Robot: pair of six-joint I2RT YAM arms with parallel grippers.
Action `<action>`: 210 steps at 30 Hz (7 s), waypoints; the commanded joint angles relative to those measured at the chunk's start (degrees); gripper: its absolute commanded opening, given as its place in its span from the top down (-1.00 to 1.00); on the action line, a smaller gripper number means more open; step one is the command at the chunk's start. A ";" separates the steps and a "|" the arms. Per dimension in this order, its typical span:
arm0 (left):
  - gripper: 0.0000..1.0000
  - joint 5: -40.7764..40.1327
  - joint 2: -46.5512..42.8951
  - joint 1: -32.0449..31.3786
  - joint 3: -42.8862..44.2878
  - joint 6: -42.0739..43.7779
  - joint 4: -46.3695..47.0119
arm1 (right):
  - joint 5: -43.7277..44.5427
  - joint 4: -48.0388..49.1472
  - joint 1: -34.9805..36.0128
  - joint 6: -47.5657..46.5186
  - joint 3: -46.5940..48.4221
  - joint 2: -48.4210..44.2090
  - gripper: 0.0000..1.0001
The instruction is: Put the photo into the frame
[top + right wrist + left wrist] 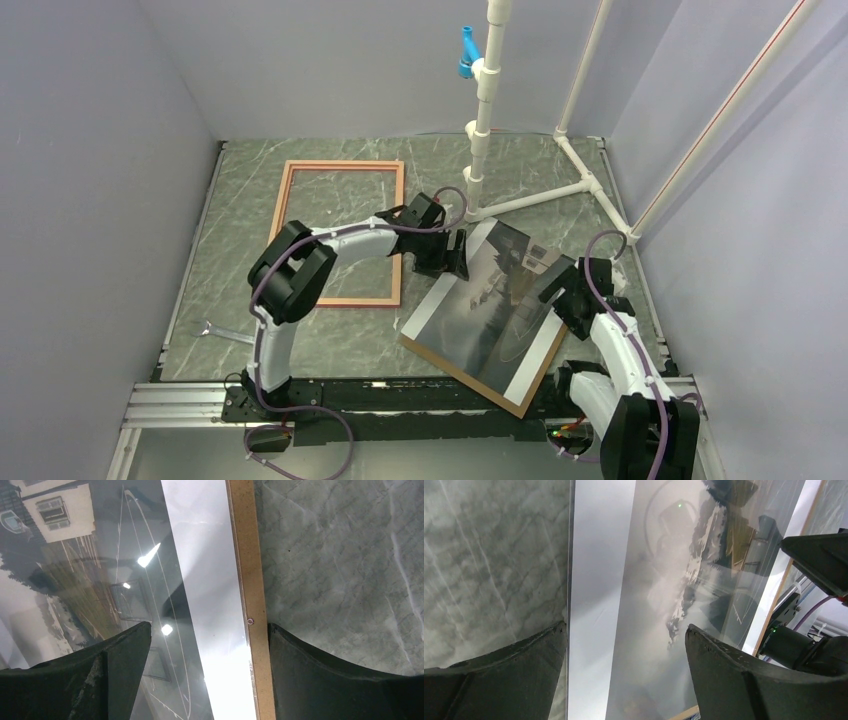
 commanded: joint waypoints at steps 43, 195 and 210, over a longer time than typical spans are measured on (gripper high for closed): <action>-0.66 -7.58 -35.14 -11.47 -30.90 -14.20 6.06 | -21.13 -3.01 8.13 -0.94 -1.18 -6.52 -0.72; -0.63 -8.19 -26.30 -5.72 -30.34 -9.89 -1.55 | 9.18 -14.04 30.81 11.32 6.02 4.69 -0.98; -0.56 -4.81 -33.06 -5.95 -31.34 -9.66 4.39 | -0.84 -10.01 31.29 12.46 3.27 -0.49 -0.98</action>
